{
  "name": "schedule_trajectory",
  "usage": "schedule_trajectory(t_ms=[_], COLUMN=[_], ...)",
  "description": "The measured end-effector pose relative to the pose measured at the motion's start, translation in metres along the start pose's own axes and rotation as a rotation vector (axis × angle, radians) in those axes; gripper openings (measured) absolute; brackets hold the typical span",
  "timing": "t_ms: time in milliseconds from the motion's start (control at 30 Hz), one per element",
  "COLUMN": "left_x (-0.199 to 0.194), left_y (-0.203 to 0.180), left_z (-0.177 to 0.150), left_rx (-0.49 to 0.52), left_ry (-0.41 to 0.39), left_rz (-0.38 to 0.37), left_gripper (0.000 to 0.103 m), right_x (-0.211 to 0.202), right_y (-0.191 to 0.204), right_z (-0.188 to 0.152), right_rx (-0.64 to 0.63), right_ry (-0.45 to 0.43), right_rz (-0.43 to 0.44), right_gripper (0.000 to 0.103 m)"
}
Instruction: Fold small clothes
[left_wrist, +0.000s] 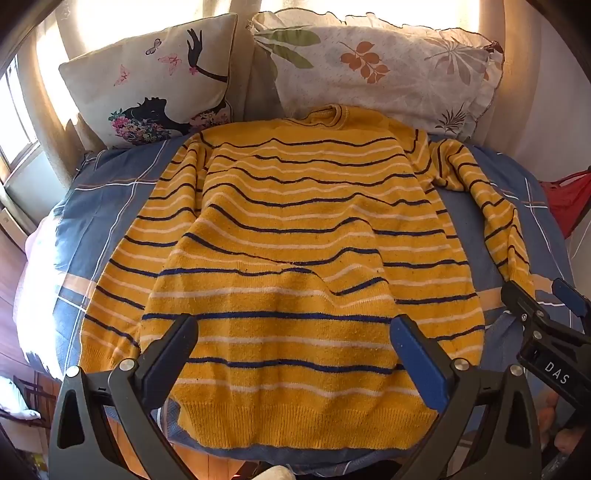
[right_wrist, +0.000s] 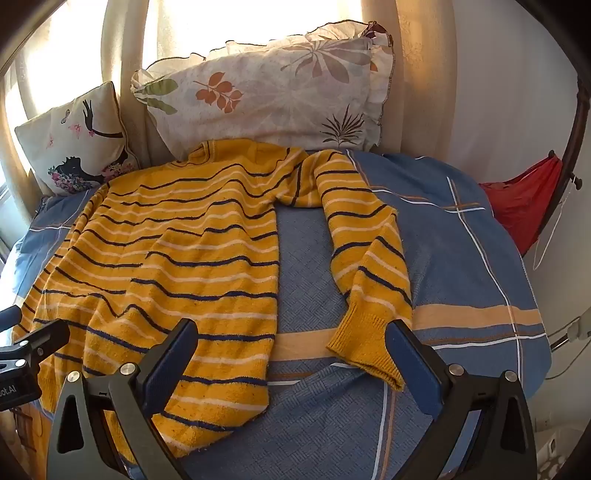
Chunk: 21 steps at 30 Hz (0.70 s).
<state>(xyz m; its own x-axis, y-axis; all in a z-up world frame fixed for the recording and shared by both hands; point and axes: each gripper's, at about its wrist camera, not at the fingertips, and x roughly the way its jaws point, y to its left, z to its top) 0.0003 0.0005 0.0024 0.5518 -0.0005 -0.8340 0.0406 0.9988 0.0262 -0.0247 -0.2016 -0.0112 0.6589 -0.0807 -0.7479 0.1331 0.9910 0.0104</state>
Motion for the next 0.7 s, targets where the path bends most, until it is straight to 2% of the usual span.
schedule_trajectory(t_ms=[33,133,233,500,600,700], left_x=[-0.002,-0.003,-0.004,-0.009,-0.011,-0.015], left_y=[0.0,0.0,-0.002,-0.004,-0.004,-0.002], left_z=[-0.007,-0.014,-0.008,-0.008,-0.008,-0.008], left_rx=[0.006,0.002,0.0,-0.023,-0.025,-0.036], left_ry=[-0.022,-0.025,-0.001,-0.007,-0.015,-0.03], left_rz=[0.007,-0.003,-0.015,-0.11,-0.106,-0.103], left_gripper=[0.103,0.103,0.103,0.103,0.103,0.103], right_x=[0.0,0.0,0.0,-0.002,0.002,0.002], right_y=[0.0,0.001,0.004,-0.001,0.0,-0.001], right_z=[0.0,-0.001,-0.003,-0.001,-0.003,-0.006], right_rx=[0.002,0.002,-0.003,-0.04,-0.059,-0.06], right_ry=[-0.004,-0.01,-0.013,-0.02,-0.007,0.003], right_rz=[0.002,0.0,-0.007,-0.066,-0.106,-0.102], right_gripper=[0.103,0.103,0.103,0.103,0.103,0.103])
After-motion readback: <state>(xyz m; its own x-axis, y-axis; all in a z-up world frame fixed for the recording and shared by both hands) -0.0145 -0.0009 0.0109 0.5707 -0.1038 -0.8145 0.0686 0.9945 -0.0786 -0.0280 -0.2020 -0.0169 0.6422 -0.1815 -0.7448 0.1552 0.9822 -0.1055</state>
